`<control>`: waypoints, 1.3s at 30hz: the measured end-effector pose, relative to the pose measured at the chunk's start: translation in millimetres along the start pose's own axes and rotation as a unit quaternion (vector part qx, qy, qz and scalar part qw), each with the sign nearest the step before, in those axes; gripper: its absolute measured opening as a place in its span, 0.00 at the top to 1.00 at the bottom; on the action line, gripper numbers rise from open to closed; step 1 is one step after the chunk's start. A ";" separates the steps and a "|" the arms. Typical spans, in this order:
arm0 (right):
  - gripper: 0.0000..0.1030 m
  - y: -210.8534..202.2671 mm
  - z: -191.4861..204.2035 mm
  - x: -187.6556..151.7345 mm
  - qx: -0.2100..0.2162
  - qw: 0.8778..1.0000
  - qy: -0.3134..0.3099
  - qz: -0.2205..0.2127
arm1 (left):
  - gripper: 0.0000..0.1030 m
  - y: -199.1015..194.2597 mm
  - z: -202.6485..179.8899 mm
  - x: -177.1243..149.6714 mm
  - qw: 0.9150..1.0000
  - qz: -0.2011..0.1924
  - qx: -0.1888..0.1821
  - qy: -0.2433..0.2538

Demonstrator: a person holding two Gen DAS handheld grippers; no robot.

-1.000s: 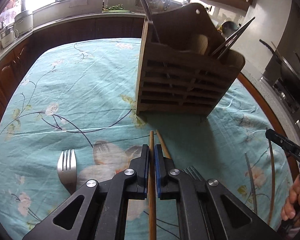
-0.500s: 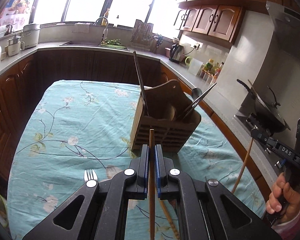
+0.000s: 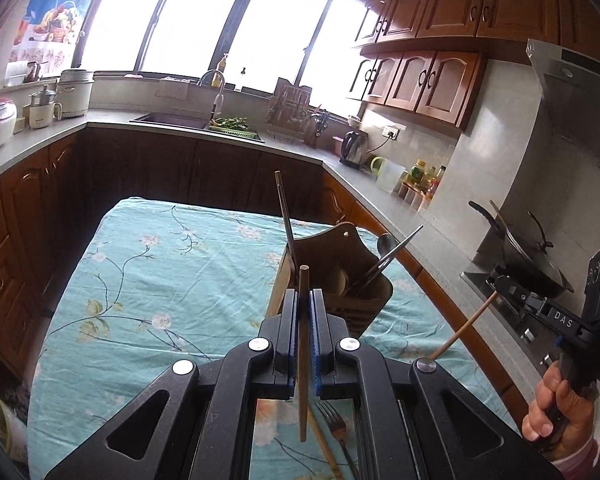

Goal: Organize utensils
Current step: 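Lift both held chopsticks and lower them into the wooden caddy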

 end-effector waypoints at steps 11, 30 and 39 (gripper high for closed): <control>0.96 -2.4 9.6 26.4 0.008 1.000 -0.012 -0.028 | 0.97 5.8 -1.8 21.3 0.999 -0.034 0.003 0.000; 0.96 35.4 10.2 105.2 0.003 0.994 -0.004 -0.107 | 0.97 70.7 -9.0 89.0 0.993 -0.118 0.015 -0.011; 0.96 81.8 -18.4 63.5 -0.008 0.998 0.028 -0.057 | 0.97 132.8 -0.5 62.9 0.995 -0.092 0.025 -0.028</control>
Point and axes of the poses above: each gripper's, at about its wrist camera, not at the fingertips, and y roughly the way its jaws point, z to its left, x to its top, the point moved 6 cm from there along y, roughly the way its jaws point, and after that the axes turned 6 degrees about x, right-handed, at the moved point
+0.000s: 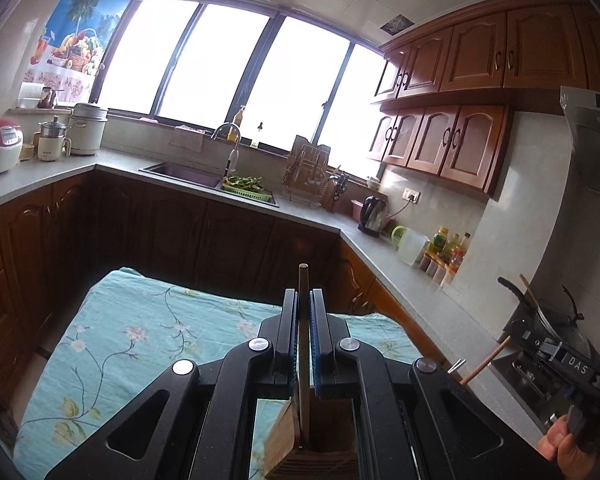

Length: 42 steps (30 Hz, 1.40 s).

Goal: Organize utensils
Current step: 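Lift both held chopsticks and lower them into the wooden caddy, then open both grippers to release the chopsticks into the caddy, then grasp a wooden chopstick with the left gripper while the right gripper grasps a metal chopstick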

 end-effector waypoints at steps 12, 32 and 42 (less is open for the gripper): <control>0.95 19.0 -19.7 -27.4 -0.015 0.999 0.021 0.031 | 0.96 45.0 10.3 -20.1 0.999 0.054 -0.002 0.003; 0.05 -10.4 -26.5 -23.9 0.001 0.999 0.045 0.000 | 0.34 13.5 18.2 -14.4 0.997 0.069 0.022 0.000; 0.02 -43.6 -30.7 -54.5 0.001 0.999 0.050 0.022 | 0.22 -42.3 22.5 -46.0 0.995 0.093 0.038 0.009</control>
Point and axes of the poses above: each gripper's, at about its wrist camera, not at the fingertips, and y roughly the way its jaws point, z to its left, x to its top, the point moved 6 cm from there along y, roughly the way its jaws point, and after that the axes turned 6 degrees about x, right-handed, at the moved point
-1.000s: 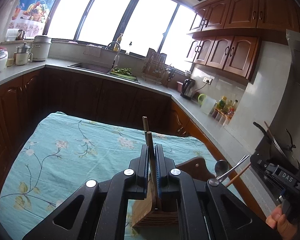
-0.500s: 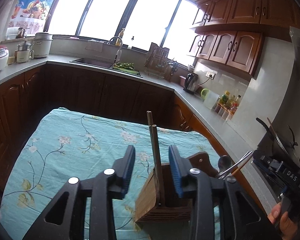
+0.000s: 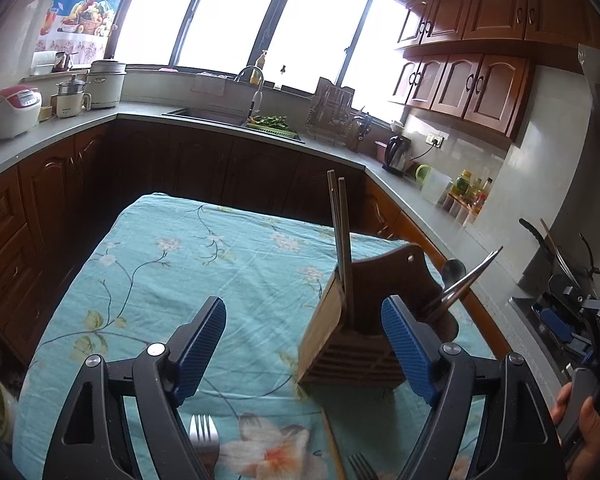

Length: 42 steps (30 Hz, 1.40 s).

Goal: Organize utensils
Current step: 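Grasp a wooden chopstick with the left gripper while the right gripper grasps a metal chopstick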

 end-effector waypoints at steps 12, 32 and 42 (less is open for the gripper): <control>0.02 -32.2 -6.9 -73.5 -0.026 0.998 -0.026 0.059 | 0.20 -43.9 10.6 -44.9 0.999 0.037 0.002 -0.001; 0.05 -46.6 -26.6 -148.3 -0.080 0.987 -0.051 0.126 | 0.20 -44.1 3.3 -105.6 0.992 0.130 0.002 0.006; 0.37 -32.9 -36.9 -157.3 -0.092 0.982 -0.040 0.162 | 0.25 -21.0 -5.8 -109.7 0.988 0.156 0.004 0.012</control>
Point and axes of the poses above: each gripper's, at about its wrist camera, not at the fingertips, and y roughly the way its jaws point, z to its left, x to its top, the point moved 6 cm from there along y, roughly the way its jaws point, and after that the axes turned 6 degrees about x, right-handed, at the moved point
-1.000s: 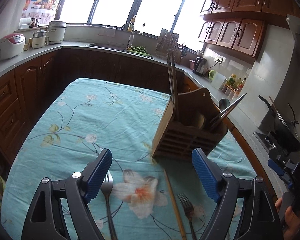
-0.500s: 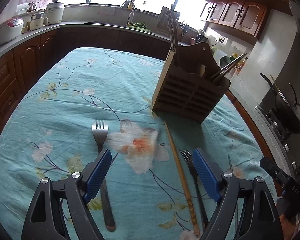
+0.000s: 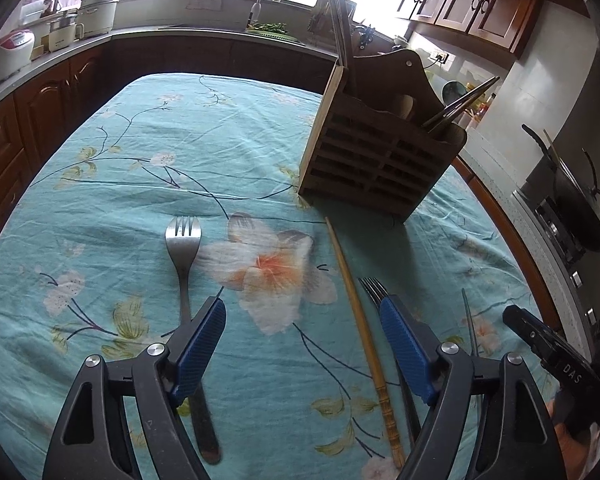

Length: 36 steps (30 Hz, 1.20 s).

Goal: Organize utensils
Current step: 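Grasp a wooden chopstick with the left gripper while the right gripper grasps a metal chopstick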

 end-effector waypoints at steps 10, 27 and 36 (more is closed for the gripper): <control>0.50 20.1 -2.9 -0.1 0.000 1.000 0.006 0.029 | 0.40 35.4 -16.9 21.4 0.999 0.030 0.002 0.023; 0.79 58.3 -5.1 1.5 -0.017 0.997 -0.017 0.076 | 0.69 122.7 -44.0 52.4 0.993 0.088 0.017 0.071; 0.92 61.7 -3.6 2.6 -0.035 0.996 -0.040 0.075 | 0.90 141.8 -63.2 45.0 0.987 0.065 0.051 0.137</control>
Point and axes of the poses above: each gripper's, at about its wrist camera, not at the fingertips, and y roughly the way its jaws point, z to its left, x to its top, the point moved 6 cm from there along y, roughly the way its jaws point, and after that the axes turned 6 degrees about x, right-handed, at the moved point
